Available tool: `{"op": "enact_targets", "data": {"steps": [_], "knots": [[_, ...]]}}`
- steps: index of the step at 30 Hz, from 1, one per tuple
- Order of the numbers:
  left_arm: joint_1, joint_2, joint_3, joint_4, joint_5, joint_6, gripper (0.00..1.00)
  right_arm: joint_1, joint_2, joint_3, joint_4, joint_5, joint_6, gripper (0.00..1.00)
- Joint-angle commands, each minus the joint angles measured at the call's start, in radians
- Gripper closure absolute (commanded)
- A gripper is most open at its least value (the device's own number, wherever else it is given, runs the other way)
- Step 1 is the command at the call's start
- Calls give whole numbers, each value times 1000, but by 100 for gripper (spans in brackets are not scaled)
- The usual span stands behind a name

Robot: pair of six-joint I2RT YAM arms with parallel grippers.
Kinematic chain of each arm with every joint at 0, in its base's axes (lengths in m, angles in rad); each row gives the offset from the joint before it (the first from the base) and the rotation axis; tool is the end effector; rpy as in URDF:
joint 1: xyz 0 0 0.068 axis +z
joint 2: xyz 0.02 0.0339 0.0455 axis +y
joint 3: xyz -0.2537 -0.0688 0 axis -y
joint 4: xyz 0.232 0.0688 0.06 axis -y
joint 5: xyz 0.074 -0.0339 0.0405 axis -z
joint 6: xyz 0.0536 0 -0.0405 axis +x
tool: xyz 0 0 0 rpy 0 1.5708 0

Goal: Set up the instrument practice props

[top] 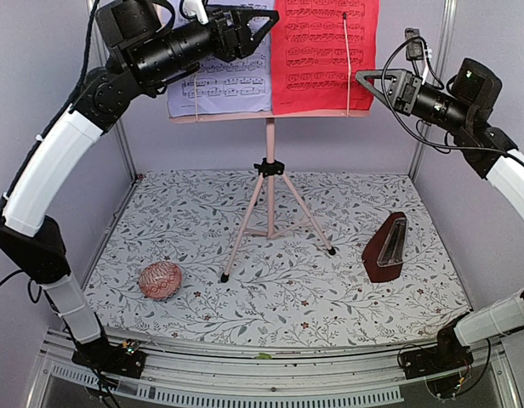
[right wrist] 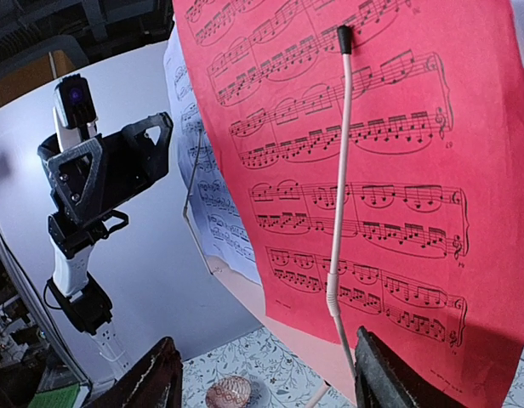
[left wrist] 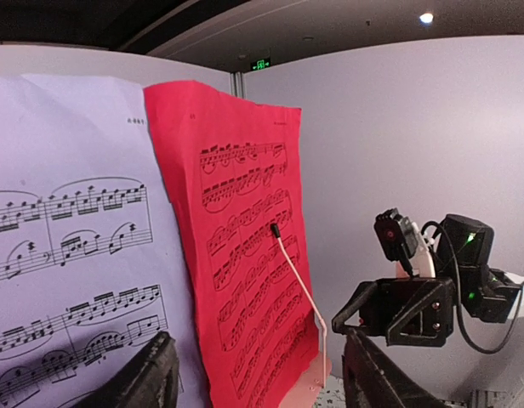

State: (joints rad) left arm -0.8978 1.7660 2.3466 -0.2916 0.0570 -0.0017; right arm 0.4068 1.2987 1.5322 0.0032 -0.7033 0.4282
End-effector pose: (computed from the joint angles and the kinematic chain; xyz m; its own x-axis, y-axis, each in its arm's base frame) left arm 0.2173 -0.2775 0.5761 0.1763 -0.2238 -0.9586 0.8150 0.5792 0.0146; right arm 0.2391 0.1408 0.4969 -0.1692 0.2720 -0.9473 -0.8892 0.3724 0.2657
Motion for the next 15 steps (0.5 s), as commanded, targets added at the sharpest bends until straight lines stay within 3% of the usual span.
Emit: {"op": "enact_targets", "data": {"steps": [1, 10, 15], "knots": [[-28, -113, -143, 56, 26, -32, 27, 6, -69, -68, 28, 38, -12, 26], [-41, -409, -589, 183, 21, -92, 12, 6, -160, -219, 18, 60, -37, 1], [-41, -587, -851, 238, -38, -126, 10, 20, -202, -348, 6, 82, -48, 1]]}}
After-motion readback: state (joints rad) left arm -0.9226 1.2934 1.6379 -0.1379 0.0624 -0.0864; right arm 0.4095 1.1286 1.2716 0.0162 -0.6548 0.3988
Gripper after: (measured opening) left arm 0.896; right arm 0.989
